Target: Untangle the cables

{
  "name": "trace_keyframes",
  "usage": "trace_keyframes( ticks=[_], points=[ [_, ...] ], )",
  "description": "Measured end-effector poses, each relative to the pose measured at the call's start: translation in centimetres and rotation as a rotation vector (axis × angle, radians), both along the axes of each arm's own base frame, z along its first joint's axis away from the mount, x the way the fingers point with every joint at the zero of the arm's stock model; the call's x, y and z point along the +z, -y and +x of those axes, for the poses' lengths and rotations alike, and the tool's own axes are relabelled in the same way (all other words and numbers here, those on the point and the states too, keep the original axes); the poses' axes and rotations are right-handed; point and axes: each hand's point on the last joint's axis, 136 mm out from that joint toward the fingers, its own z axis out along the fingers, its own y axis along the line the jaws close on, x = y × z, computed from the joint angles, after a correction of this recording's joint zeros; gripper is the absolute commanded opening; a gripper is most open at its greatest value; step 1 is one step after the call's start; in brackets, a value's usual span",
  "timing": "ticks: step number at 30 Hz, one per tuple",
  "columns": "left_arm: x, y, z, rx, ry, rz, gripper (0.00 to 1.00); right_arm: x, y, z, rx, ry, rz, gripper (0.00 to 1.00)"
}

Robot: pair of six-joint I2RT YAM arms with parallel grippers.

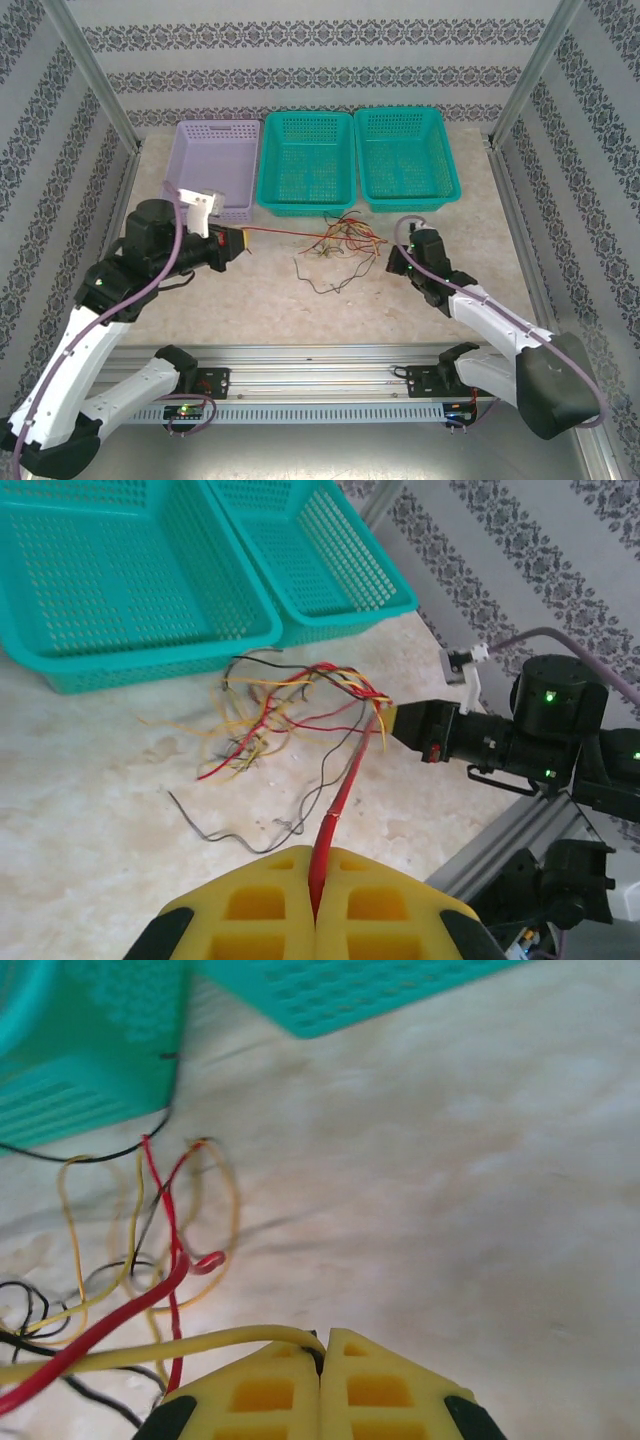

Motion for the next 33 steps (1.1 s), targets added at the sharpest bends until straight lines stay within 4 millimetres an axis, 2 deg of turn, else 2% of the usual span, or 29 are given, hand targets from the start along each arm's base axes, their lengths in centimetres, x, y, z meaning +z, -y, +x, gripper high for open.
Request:
trace_keyframes(
  ticks=[2,4,10,15,18,22,29,33],
  points=[
    [2.1,-1.1,-0.3,0.037,0.058,0.008,0.00,-1.5,2.2,-0.6,-0.077,-0.051,-0.009,0.00],
    [4.6,-2.1,-0.8,0.071,0.128,0.002,0.00,-2.7,3.4,-1.4,-0.123,-0.100,-0.017,0.00],
    [11.2,-4.2,-3.1,0.124,0.293,-0.040,0.00,-3.5,3.7,-2.0,-0.140,-0.138,-0.015,0.00],
    [13.3,-4.2,-3.0,0.128,0.329,-0.055,0.00,-3.4,3.4,-1.9,-0.133,-0.133,-0.012,0.00],
    [13.6,-3.4,-1.6,0.121,0.315,-0.048,0.00,-3.0,2.5,-2.0,-0.093,-0.112,-0.013,0.00],
    [14.2,-1.8,1.5,0.104,0.306,-0.041,0.00,-2.2,1.0,-2.1,-0.029,-0.073,-0.017,0.00],
    [18.6,1.1,7.3,0.080,0.395,-0.060,0.00,-1.3,0.6,-2.5,0.008,0.018,0.000,0.00],
    [19.8,2.4,10.4,0.078,0.443,-0.060,0.00,-0.5,0.4,-3.3,0.035,0.093,0.024,0.00]
  ],
)
